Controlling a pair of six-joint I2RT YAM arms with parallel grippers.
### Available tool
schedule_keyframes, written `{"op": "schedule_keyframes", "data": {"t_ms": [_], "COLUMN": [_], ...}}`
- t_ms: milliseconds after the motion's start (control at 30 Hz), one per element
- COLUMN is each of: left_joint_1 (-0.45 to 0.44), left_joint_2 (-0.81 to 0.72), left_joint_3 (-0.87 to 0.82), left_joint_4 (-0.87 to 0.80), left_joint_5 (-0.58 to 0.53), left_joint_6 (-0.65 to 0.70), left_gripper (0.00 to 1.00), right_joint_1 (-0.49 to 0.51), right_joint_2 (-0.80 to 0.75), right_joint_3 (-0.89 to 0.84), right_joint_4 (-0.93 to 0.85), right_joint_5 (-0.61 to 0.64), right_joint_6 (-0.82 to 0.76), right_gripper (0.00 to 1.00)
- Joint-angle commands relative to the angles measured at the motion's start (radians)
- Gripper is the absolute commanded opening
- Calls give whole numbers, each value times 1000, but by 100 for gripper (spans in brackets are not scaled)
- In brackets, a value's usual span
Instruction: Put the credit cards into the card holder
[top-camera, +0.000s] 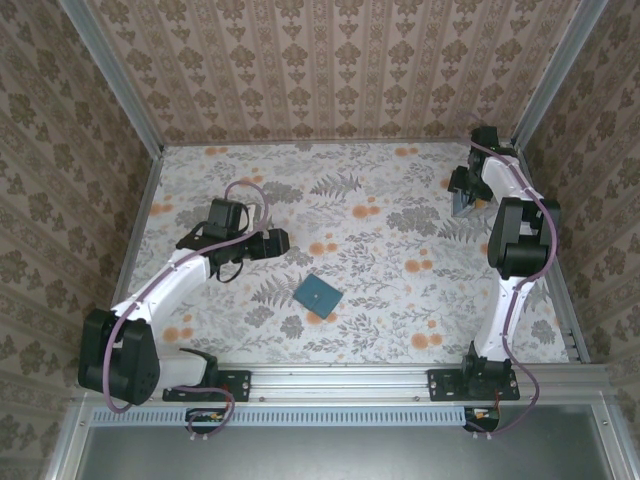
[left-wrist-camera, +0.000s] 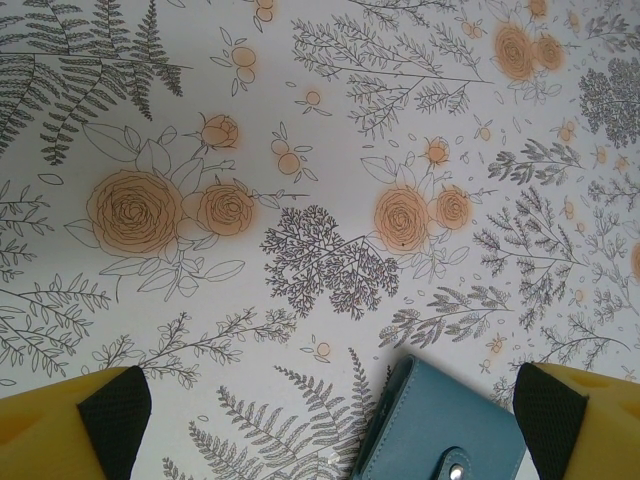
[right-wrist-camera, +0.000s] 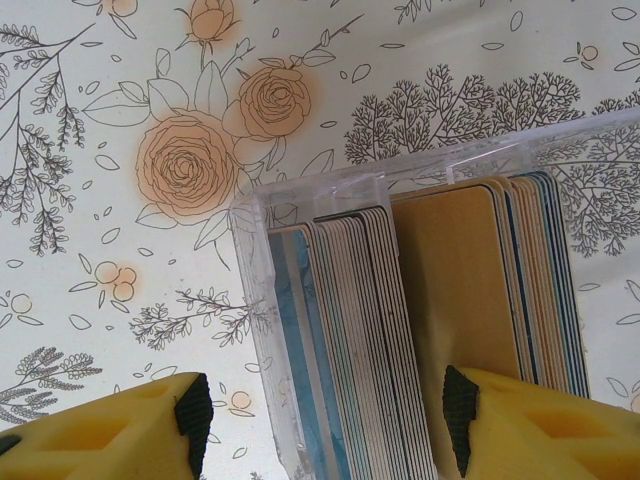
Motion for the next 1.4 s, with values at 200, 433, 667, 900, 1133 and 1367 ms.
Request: {"op": "schedule_keyframes", "data": {"t_ms": [200,433,667,900,1133,1367], "left_joint_1": [8,8,8,8,10,15], "left_joint_2": [1,-8,-33,-64,-111,-151], "left_joint_3": [-7,-11,-14,-39,-37,-40], "left_joint_4": [21,18,9,0,-19,-40], "left_joint_5": [-21,-37,-54,-65,-86,-132], "left_joint_6": [-29,-34,-37,-51,-68,-82], "left_gripper": [97,97,97,97,97,97], "right_joint_1": [3,8,19,39,100,202], "right_joint_2": [70,62,44,37,17,0], "right_joint_3": [-11,-40,-61,-59,-77,-76], "right_joint_4": [-34,-36,-61,-87,-58,-14], "right_joint_5": [-68,-83,-94,-181,-253,-314], "right_joint_6": [-54,-73,-71,-74,-91,16], "right_gripper": [64,61,55,50,44,41]}}
